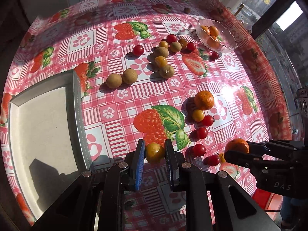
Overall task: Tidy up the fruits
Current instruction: 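Carry both fruits into the white tray and open both grippers to release them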
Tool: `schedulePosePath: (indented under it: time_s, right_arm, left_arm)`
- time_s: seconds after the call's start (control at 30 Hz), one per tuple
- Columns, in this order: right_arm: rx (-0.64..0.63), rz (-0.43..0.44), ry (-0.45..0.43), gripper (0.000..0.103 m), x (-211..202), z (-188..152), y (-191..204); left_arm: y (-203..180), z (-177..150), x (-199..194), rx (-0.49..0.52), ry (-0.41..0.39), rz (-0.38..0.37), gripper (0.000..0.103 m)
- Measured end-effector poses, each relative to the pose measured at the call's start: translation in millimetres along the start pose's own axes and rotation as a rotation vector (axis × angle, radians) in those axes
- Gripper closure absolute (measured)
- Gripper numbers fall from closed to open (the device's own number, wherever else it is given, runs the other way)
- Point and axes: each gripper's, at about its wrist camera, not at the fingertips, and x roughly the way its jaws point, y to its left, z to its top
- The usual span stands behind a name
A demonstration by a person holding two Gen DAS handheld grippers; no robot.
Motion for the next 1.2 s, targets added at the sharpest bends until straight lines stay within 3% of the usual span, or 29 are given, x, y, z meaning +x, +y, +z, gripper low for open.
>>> schedulePosePath:
  time_s: [0.33, 0.53, 0.67, 1.03, 1.1, 1.17, 1.2]
  right_arm:
    - [-0.178, 0.061, 0.034, 0.063, 24.0, 16.9, 107.4]
    - [-0.273, 0.094, 0.05, 0.063, 56.4, 45.1, 179.1]
    - [-0.313, 0.078, 0.067, 0.063, 85.8, 67.3, 217.1]
    - [-0.33, -0.028, 0.122, 0.063, 136.5, 86.4, 245.0]
    - [-0.336, -0.042, 0.122, 0.063, 136.3, 85.0, 247.1]
    - [-0.33, -0.041, 0.126, 0.063, 136.2, 85.0, 246.8]
    - [-0.321, -0.036, 0.127, 0.062, 135.6, 85.4, 245.7]
  left_arm:
    - [87.2, -28.6, -27.1, -0.16, -0.044, 0.099, 0.081]
    - [150.6, -18.0, -23.8, -0.23, -0.062, 0.178, 0.081]
    - [184.3, -6.6, -4.7, -0.258, -0.033, 0.214, 0.081]
    - [207.1, -15.9, 27.7, -0.264, 0.036, 0.227, 0.08]
    - [208.5, -17.7, 28.2, -0.26, 0.039, 0.245, 0.07]
    - [216.4, -21.3, 29.1, -0.282, 0.043, 0.274, 0.042]
    - [221.1, -23.8, 28.9, -0.298, 0.045, 0.282, 0.034]
